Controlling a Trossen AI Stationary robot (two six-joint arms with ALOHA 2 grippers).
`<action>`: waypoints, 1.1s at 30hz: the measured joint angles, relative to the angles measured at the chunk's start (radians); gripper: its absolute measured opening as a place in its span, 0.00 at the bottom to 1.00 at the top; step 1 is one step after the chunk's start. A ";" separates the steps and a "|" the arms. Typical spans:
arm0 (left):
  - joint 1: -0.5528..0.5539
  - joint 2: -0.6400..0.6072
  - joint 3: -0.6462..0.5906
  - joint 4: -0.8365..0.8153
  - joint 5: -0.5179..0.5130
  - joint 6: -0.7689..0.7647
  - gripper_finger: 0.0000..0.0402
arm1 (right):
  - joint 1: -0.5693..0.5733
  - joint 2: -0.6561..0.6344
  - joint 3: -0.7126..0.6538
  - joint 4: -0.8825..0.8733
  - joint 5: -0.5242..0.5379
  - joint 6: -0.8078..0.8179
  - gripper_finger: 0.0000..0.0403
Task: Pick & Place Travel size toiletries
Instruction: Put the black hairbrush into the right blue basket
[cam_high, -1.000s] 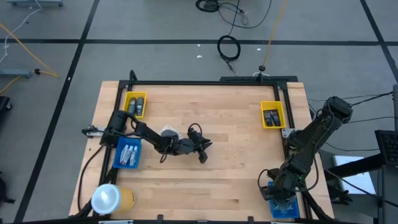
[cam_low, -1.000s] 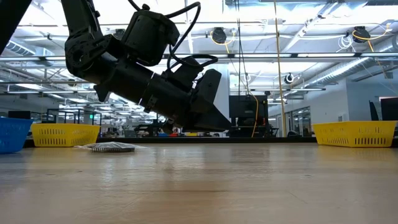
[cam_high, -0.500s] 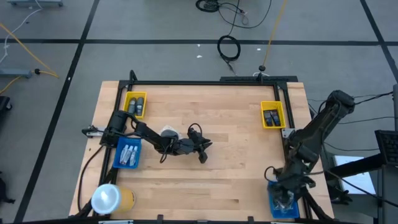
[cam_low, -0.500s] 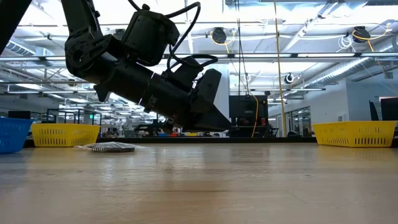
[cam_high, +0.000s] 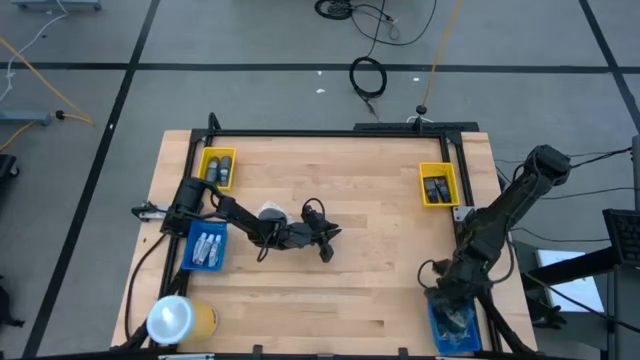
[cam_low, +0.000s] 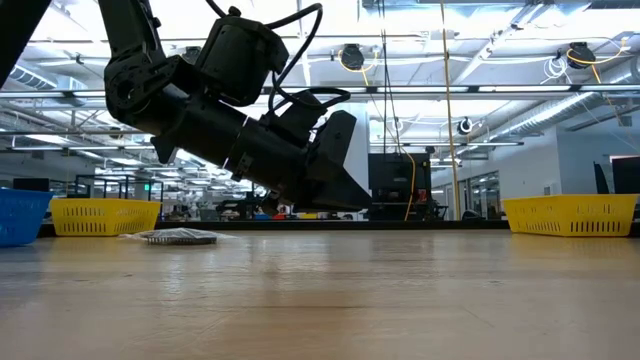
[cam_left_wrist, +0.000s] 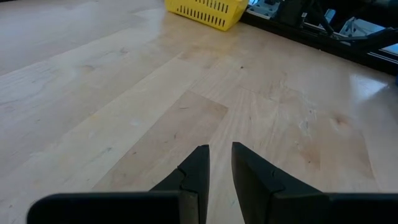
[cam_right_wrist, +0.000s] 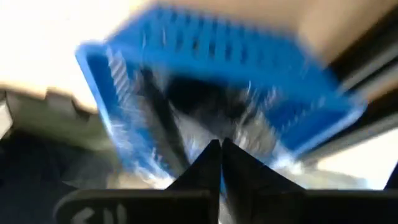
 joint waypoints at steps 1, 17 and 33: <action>0.000 0.000 0.000 0.000 0.000 0.000 0.17 | 0.001 0.000 -0.011 0.049 -0.033 0.024 0.02; -0.047 -0.039 -0.001 -0.059 0.001 0.134 0.17 | -0.017 -0.150 0.092 -0.028 0.120 -0.040 0.00; -0.153 -0.491 0.000 -1.043 -0.048 0.520 0.17 | -0.299 -0.105 -0.359 0.869 0.896 -1.655 0.05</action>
